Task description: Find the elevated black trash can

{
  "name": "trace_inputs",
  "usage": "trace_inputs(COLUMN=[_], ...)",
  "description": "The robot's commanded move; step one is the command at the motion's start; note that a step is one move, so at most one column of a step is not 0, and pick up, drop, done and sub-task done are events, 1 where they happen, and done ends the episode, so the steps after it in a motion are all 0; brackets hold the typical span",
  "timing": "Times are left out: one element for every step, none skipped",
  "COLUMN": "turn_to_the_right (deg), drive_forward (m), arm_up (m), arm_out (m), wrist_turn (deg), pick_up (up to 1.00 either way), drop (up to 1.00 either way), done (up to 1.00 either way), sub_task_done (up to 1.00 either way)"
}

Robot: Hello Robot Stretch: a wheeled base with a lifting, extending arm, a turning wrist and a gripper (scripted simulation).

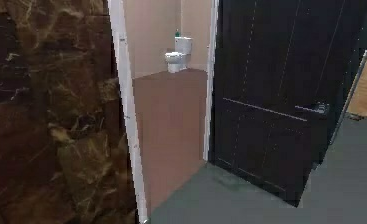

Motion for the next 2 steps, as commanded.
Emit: trace_inputs(turn_to_the_right=[27.0, 0.0], drive_forward=[0.0, 0.75], arm_up=[0.0, 0.0], arm_out=[0.0, 0.0], wrist_turn=[0.0, 0.0], pick_up=[0.0, 0.0], drop=[0.0, 0.0], done=[0.0, 0.0], sub_task_done=[0.0, 0.0])
